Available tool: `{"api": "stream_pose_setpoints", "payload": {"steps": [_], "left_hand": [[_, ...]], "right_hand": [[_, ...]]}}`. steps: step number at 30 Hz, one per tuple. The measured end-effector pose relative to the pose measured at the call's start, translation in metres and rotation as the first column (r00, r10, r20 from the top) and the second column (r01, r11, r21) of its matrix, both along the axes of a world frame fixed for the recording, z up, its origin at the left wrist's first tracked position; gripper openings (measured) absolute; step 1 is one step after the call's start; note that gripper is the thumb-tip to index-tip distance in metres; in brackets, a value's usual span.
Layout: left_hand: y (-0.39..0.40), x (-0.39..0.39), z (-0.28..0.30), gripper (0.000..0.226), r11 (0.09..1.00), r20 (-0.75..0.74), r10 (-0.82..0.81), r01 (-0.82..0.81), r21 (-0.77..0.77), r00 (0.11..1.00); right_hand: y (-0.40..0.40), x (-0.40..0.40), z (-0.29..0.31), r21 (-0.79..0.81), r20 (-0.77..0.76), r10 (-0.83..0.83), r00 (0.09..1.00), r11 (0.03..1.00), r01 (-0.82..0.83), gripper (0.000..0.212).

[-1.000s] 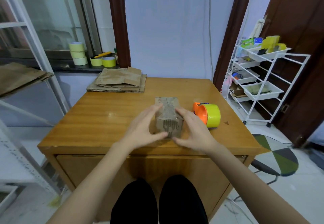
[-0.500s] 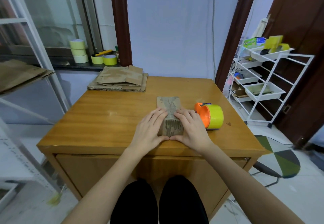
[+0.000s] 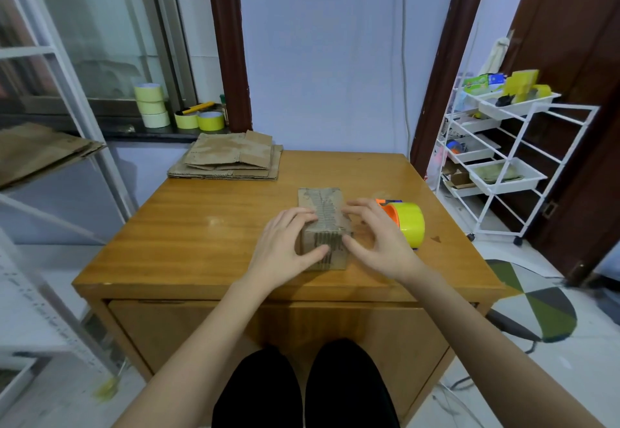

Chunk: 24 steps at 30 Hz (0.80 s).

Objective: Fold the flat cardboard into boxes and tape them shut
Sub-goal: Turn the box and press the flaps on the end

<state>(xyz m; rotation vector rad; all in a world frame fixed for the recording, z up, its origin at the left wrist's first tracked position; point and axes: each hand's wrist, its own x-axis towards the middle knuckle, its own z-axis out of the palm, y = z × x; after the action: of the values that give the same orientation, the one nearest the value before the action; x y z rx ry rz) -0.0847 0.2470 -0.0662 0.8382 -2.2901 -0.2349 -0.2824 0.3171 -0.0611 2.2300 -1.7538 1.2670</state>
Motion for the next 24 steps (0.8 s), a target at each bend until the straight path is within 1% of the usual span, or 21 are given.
{"api": "stream_pose_setpoints", "payload": {"steps": [2,3,4,5,7,9,10,12,14,16,17,19,20,22,24], "left_hand": [[0.000,-0.002,0.005,0.056,1.000,-0.011,0.009,-0.008,0.019,1.000],[0.000,-0.002,0.007,0.058,1.000,-0.021,0.013,-0.012,0.024,1.000],[0.000,-0.003,0.008,0.059,0.999,-0.030,0.014,-0.013,0.029,0.999],[0.001,-0.004,0.010,0.060,0.999,-0.040,0.015,-0.014,0.030,0.999],[0.005,-0.008,0.014,0.058,1.000,-0.059,0.010,-0.010,0.010,0.998],[0.011,-0.015,0.018,0.051,1.000,-0.091,-0.005,0.003,-0.021,0.996],[0.014,-0.019,0.021,0.046,0.999,-0.107,-0.015,0.011,-0.036,0.994],[0.019,-0.029,0.024,0.037,0.997,-0.132,-0.036,0.026,-0.071,0.991],[0.024,-0.039,0.026,0.029,0.993,-0.147,-0.072,0.057,-0.106,0.987],[0.031,-0.050,0.028,0.025,0.987,-0.139,-0.113,0.095,-0.132,0.984],[0.034,-0.055,0.028,0.025,0.982,-0.122,-0.130,0.111,-0.152,0.984],[0.038,-0.066,0.027,0.025,0.972,-0.074,-0.162,0.146,-0.186,0.984],[0.040,-0.072,0.026,0.026,0.967,-0.044,-0.180,0.169,-0.192,0.983],[0.042,-0.082,0.025,0.035,0.965,0.044,-0.218,0.222,-0.140,0.975],[0.044,-0.090,0.024,0.048,0.972,0.152,-0.214,0.225,-0.059,0.965]], "right_hand": [[0.006,-0.004,0.006,-0.120,-0.018,-0.128,0.992,0.985,0.125,0.043],[0.009,-0.008,0.009,-0.166,-0.002,-0.212,0.977,0.964,0.208,0.042],[0.012,-0.013,0.012,-0.190,0.023,-0.296,0.955,0.936,0.295,0.042],[0.015,-0.018,0.013,-0.179,0.053,-0.372,0.927,0.910,0.375,0.045],[0.020,-0.030,0.011,-0.049,0.108,-0.487,0.867,0.868,0.494,0.063],[0.025,-0.039,0.005,0.135,0.157,-0.564,0.811,0.825,0.548,0.086],[0.026,-0.042,0.001,0.225,0.181,-0.590,0.787,0.804,0.551,0.095],[0.028,-0.046,-0.009,0.359,0.239,-0.604,0.760,0.782,0.508,0.105],[0.027,-0.047,-0.018,0.422,0.355,-0.578,0.735,0.800,0.426,0.107],[0.026,-0.048,-0.023,0.447,0.438,-0.561,0.703,0.814,0.371,0.097],[0.026,-0.048,-0.023,0.452,0.441,-0.562,0.700,0.813,0.367,0.085],[0.027,-0.051,-0.021,0.430,0.426,-0.565,0.706,0.814,0.391,0.048],[0.028,-0.052,-0.020,0.409,0.426,-0.562,0.709,0.819,0.403,0.039],[0.033,-0.055,-0.014,0.365,0.459,-0.545,0.701,0.836,0.411,0.039],[0.039,-0.057,-0.006,0.328,0.520,-0.508,0.687,0.861,0.388,0.035]]}}
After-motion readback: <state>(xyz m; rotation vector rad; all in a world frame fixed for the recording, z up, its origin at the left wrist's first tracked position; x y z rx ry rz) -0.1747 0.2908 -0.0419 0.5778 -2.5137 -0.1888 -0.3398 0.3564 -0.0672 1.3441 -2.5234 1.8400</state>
